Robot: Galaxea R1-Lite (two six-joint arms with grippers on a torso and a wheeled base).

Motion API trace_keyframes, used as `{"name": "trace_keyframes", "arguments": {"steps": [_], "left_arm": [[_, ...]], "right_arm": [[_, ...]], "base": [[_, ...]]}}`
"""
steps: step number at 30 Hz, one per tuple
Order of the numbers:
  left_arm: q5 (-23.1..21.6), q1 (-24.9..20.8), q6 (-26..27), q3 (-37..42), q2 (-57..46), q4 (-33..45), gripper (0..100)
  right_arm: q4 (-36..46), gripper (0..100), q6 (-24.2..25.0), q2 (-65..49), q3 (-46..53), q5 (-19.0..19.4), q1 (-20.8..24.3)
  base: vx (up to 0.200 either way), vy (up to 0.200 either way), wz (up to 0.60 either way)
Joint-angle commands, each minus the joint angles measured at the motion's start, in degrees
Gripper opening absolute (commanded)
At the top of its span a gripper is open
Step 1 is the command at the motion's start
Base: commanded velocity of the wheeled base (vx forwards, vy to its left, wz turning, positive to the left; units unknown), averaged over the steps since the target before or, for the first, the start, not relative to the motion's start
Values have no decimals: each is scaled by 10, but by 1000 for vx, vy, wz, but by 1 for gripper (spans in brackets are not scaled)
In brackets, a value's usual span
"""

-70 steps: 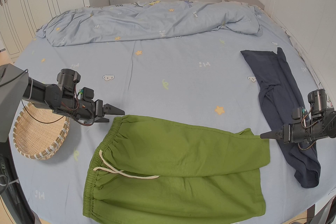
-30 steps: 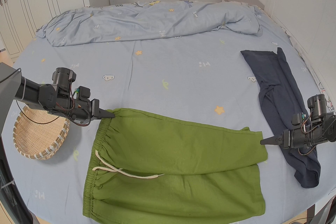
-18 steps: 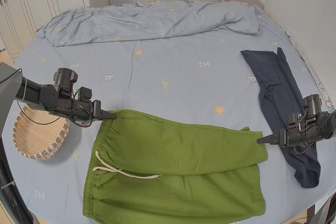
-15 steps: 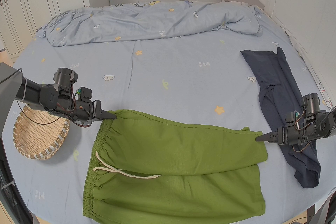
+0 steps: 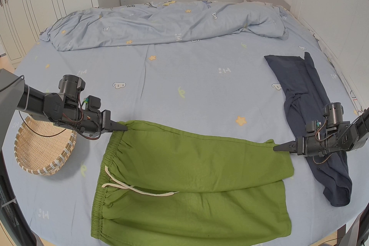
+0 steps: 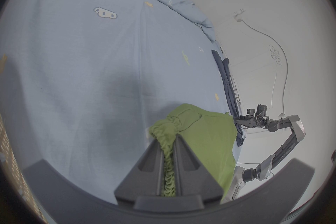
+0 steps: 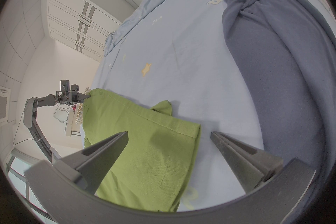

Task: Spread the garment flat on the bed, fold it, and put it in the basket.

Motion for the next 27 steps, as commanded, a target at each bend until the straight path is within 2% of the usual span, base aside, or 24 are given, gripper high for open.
{"name": "trace_keyframes", "arguments": {"steps": [1, 16, 19, 21, 22, 23, 25, 26, 27], "left_arm": [[0, 0, 0, 0, 1, 0, 0], [0, 2, 0, 1, 0, 0, 0], [0, 7, 0, 9, -11, 0, 0], [0, 13, 0, 12, -27, -1, 0], [0, 13, 0, 12, -27, -1, 0], [0, 21, 0, 16, -43, -1, 0], [0, 22, -1, 16, -45, -1, 0], [-1, 32, -1, 17, -64, -1, 0], [-1, 36, -1, 19, -74, -1, 0]], "right_arm": [[0, 0, 0, 10, 1, 0, 0], [-9, 0, -1, 7, 2, 0, -17], [-27, 0, -6, 4, 6, -10, -11], [-46, 0, -1, 3, -14, -39, -8], [-46, 0, -1, 3, -14, -39, -8], [-45, 0, 12, -2, -56, -86, 12], [-44, 0, 14, -2, -58, -90, 13], [-23, 0, 23, -11, -103, -128, 41], [-5, 0, 23, -14, -127, -141, 53]], "base": [[0, 0, 0], [0, 0, 0], [0, 0, 0], [0, 0, 0], [0, 0, 0], [0, 0, 0], [0, 0, 0], [0, 0, 0], [0, 0, 0]]}}
